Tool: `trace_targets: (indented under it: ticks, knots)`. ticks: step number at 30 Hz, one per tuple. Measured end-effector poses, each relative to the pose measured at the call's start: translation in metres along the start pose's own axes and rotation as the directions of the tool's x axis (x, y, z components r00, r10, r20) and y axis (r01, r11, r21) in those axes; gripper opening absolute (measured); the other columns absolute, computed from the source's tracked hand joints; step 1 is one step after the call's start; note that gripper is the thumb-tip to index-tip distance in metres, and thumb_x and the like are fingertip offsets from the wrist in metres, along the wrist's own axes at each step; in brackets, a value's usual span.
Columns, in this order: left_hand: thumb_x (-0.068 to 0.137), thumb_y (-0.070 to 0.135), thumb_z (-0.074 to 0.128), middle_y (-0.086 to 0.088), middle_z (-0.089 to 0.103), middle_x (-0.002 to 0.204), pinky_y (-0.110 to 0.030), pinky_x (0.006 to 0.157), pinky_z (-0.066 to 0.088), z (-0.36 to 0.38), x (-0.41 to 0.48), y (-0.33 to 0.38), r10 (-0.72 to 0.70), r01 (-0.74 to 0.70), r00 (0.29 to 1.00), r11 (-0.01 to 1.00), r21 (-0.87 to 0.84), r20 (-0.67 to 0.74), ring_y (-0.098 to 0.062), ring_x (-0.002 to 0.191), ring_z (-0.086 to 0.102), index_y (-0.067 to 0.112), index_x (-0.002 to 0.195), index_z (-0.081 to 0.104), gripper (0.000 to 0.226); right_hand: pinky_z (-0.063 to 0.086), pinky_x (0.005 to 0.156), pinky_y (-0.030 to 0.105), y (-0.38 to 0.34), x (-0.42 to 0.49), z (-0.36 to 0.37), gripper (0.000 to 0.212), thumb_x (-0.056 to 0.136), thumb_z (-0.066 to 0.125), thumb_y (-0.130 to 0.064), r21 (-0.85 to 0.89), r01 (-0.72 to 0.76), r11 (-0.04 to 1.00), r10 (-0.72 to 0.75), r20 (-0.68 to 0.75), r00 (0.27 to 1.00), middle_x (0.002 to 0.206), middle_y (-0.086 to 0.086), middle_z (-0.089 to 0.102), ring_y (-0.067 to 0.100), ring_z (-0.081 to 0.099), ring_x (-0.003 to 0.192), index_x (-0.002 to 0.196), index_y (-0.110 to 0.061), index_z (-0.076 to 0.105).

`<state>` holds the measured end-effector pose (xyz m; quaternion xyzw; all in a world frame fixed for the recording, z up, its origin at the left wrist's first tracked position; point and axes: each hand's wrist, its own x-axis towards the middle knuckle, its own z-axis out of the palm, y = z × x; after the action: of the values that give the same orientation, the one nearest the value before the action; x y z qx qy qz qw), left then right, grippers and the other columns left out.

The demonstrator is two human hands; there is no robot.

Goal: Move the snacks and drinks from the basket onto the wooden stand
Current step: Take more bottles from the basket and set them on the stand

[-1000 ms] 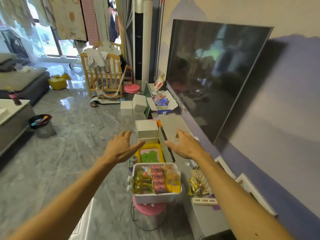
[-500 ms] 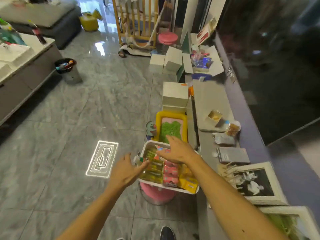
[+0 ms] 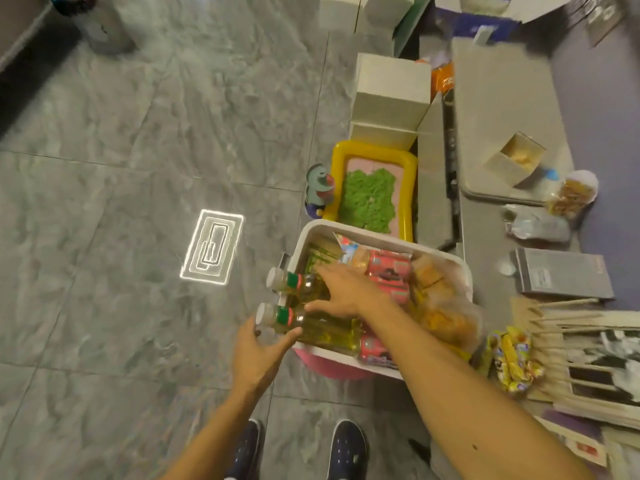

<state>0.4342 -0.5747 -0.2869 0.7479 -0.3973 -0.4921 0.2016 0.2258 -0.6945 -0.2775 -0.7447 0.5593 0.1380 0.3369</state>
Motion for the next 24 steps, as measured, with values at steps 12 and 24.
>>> trace_targets:
  ticks: [12,24]
  knots:
    - [0.073,0.05,0.093,0.008,0.057,0.141,-0.035,0.101,0.057,0.021,0.013,-0.023,-0.013,0.011,1.0,0.942,-0.336,-0.004,-0.014,0.126,0.061,0.027,0.136,0.063,0.073,0.019,0.12,0.059,0.015,0.019,0.007,0.077,0.086,0.074,-0.071,0.025,0.078,0.997,-0.079,0.044,0.996,0.14,0.003,0.067,0.031,0.057,0.136,0.143,-0.023,0.053]
    - [0.079,0.023,0.088,0.018,0.079,0.105,-0.009,0.085,0.053,0.011,0.0,0.014,0.167,-0.147,0.986,0.917,-0.37,0.022,0.011,0.103,0.067,0.021,0.117,0.074,0.041,0.055,0.088,0.04,0.018,-0.019,-0.006,0.065,0.085,0.087,-0.049,0.267,0.19,0.945,-0.128,-0.235,0.964,0.106,-0.003,0.073,0.017,0.064,0.098,0.14,-0.021,0.065]
